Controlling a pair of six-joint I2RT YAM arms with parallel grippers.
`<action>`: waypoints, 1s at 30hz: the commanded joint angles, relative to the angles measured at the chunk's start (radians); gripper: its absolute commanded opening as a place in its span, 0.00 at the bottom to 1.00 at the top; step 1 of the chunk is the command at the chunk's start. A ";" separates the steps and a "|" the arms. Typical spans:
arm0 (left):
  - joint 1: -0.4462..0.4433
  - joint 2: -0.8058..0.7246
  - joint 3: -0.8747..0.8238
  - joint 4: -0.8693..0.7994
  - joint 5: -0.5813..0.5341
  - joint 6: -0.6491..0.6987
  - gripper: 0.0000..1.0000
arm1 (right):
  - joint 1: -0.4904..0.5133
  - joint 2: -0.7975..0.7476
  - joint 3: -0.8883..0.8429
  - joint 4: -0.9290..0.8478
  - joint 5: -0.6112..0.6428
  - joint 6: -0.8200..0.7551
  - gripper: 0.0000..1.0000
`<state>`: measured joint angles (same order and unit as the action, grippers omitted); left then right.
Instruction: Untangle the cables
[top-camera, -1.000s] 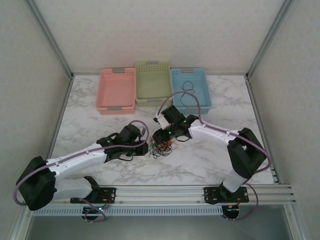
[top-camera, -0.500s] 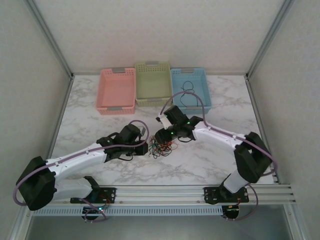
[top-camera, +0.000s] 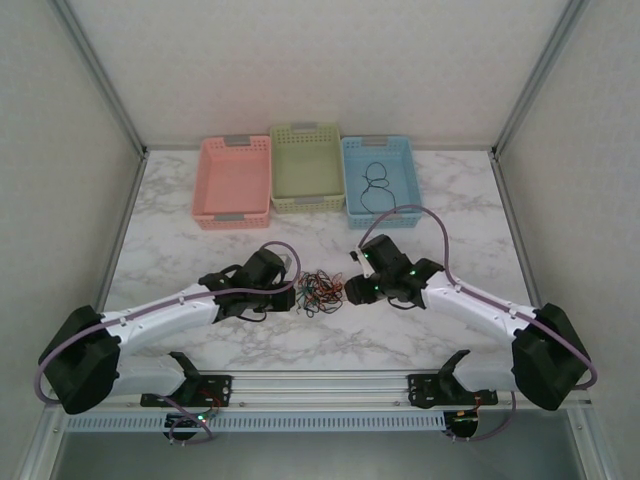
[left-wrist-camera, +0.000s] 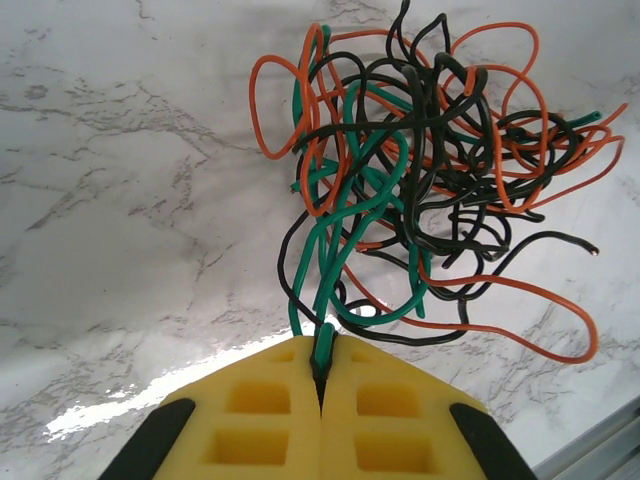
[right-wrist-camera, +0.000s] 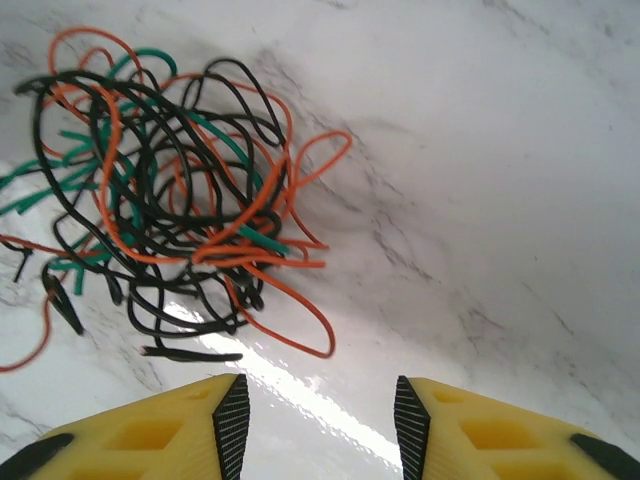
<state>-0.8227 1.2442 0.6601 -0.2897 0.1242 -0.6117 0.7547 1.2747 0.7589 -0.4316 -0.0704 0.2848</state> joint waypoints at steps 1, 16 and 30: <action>0.011 0.018 0.021 -0.032 -0.027 0.024 0.00 | 0.000 0.036 0.012 0.001 -0.002 0.011 0.46; 0.017 0.046 0.022 -0.029 -0.029 0.033 0.00 | 0.003 0.178 0.029 0.096 -0.047 -0.003 0.40; 0.024 0.036 0.017 -0.059 -0.087 0.028 0.00 | -0.001 0.078 0.021 0.071 0.099 0.004 0.00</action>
<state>-0.8131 1.2903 0.6659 -0.2901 0.0940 -0.5976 0.7551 1.4094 0.7685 -0.3393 -0.0612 0.2852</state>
